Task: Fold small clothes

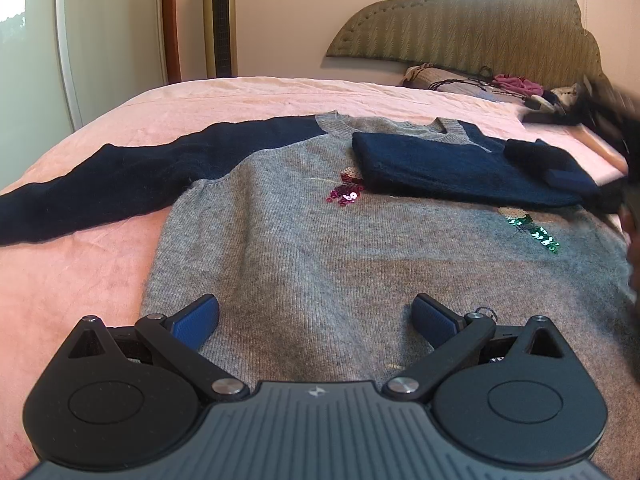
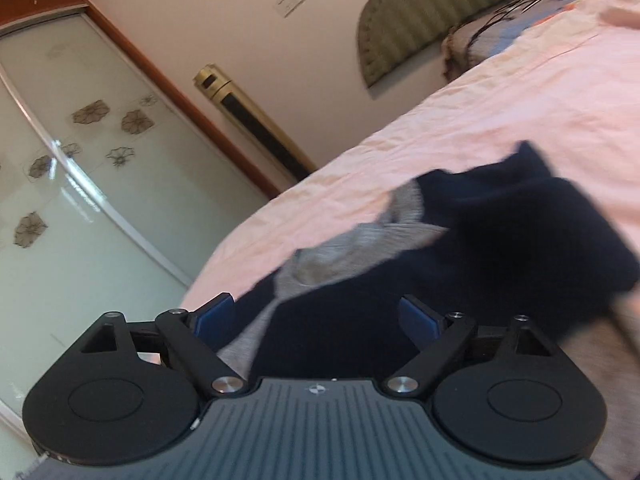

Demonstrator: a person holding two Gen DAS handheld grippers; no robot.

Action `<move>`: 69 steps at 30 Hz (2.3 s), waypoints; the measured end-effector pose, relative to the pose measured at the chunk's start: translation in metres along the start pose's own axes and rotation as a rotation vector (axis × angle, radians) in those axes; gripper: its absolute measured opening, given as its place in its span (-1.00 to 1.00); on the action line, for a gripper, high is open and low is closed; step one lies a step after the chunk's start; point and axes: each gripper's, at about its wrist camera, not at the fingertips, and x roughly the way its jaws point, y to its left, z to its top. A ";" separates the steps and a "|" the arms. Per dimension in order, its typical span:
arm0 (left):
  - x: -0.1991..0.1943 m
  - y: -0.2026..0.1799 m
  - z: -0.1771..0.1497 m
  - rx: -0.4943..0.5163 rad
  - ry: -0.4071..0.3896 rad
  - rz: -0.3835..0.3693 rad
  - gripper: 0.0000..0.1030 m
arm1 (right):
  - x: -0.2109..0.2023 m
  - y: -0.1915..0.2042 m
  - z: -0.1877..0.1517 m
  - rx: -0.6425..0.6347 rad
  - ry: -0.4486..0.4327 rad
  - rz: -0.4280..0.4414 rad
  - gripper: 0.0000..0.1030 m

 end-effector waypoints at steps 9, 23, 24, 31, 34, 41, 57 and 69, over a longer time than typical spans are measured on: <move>-0.015 0.006 0.023 -0.102 0.092 -0.117 1.00 | -0.026 -0.045 -0.015 0.112 -0.065 0.021 0.82; 0.095 0.008 0.102 -0.445 0.206 -0.304 0.55 | -0.019 -0.045 -0.016 0.114 -0.054 0.060 0.97; 0.095 0.004 0.103 -0.423 0.204 -0.295 0.55 | -0.019 -0.045 -0.016 0.112 -0.054 0.061 0.97; 0.085 -0.003 0.107 -0.326 0.165 -0.213 -0.90 | -0.017 -0.045 -0.016 0.108 -0.057 0.067 1.00; 0.053 0.011 0.112 -0.297 0.009 -0.156 -0.90 | -0.017 -0.045 -0.016 0.114 -0.062 0.072 1.00; 0.063 0.040 0.074 -0.270 0.090 -0.072 -0.88 | -0.012 -0.032 -0.018 0.028 -0.027 0.042 1.00; 0.056 0.042 0.053 -0.270 -0.056 -0.117 -0.74 | 0.079 -0.057 0.083 -0.044 0.183 -0.270 0.39; 0.054 0.035 0.055 -0.221 -0.072 -0.176 0.51 | 0.080 -0.081 0.089 -0.067 0.177 -0.269 -0.77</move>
